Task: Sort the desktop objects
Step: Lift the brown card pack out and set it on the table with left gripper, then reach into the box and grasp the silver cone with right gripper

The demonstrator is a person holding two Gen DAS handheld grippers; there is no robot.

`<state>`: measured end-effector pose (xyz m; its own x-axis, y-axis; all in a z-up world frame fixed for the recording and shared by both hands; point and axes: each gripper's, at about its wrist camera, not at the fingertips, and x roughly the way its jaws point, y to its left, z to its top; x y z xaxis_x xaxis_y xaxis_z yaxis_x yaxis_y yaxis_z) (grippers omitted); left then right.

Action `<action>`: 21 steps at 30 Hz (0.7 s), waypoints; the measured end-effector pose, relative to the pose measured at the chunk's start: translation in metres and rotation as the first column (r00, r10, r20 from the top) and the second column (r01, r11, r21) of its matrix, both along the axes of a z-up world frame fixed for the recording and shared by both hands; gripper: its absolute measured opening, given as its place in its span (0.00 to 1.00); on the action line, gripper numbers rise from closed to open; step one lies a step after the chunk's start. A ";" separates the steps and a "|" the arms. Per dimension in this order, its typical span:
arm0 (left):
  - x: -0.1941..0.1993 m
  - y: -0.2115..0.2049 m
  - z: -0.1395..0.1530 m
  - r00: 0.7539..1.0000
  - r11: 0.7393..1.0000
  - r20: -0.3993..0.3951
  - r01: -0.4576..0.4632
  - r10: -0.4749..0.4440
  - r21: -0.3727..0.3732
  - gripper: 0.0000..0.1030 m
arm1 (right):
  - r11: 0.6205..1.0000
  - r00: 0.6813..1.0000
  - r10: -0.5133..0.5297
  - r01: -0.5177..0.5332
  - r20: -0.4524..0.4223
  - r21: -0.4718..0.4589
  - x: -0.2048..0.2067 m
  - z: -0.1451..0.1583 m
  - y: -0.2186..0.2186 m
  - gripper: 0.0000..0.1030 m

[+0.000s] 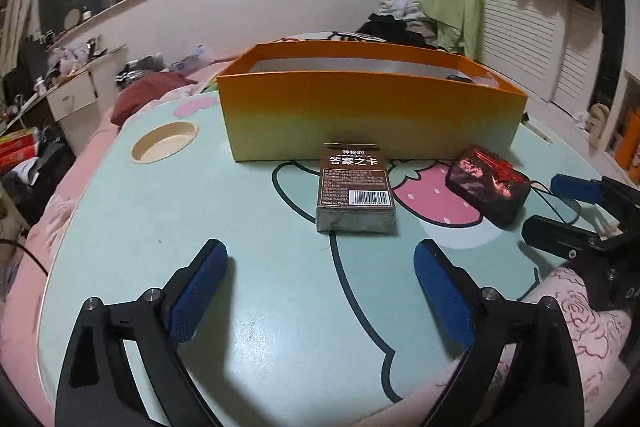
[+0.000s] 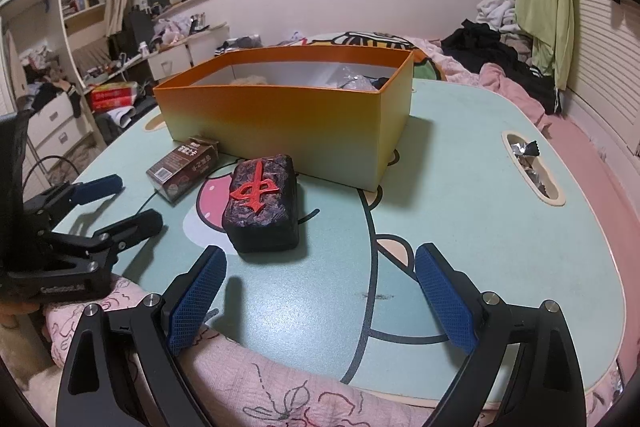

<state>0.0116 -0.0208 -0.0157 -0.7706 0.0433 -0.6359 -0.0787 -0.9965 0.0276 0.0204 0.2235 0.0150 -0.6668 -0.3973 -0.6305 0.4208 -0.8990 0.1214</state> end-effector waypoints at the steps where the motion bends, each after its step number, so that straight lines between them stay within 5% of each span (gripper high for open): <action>1: 0.000 0.000 -0.002 1.000 1.000 -0.007 -0.002 0.002 0.001 0.92 | 1.000 1.000 0.001 -0.001 0.001 -0.004 0.000 0.000 0.000 0.93; 7: -0.003 -0.003 -0.006 1.000 1.000 -0.017 -0.006 0.006 0.008 0.92 | 0.999 0.999 0.039 -0.039 -0.016 -0.027 0.008 0.007 -0.006 0.93; 12: 0.023 -0.009 0.000 0.999 1.000 -0.049 -0.016 0.016 0.012 0.92 | 0.989 0.998 0.040 -0.046 -0.047 -0.143 0.009 0.037 0.004 0.91; 14: 0.029 -0.009 0.001 0.998 1.000 -0.058 -0.023 0.023 0.012 0.92 | 0.985 0.998 0.050 -0.056 -0.039 -0.165 -0.004 0.057 0.000 0.80; 16: 0.029 -0.009 0.001 0.998 1.000 -0.058 -0.025 0.026 0.011 0.92 | 0.987 0.998 0.054 -0.058 -0.032 -0.148 -0.026 0.082 -0.009 0.52; 19: 0.030 -0.009 0.002 0.998 1.000 -0.060 -0.026 0.027 0.011 0.92 | 0.997 0.999 0.021 -0.018 0.040 -0.070 -0.072 0.106 -0.032 0.26; 21: 0.031 -0.008 0.002 0.998 1.000 -0.060 -0.026 0.027 0.010 0.92 | 0.999 0.991 0.030 -0.032 0.131 0.014 -0.112 0.105 -0.059 0.22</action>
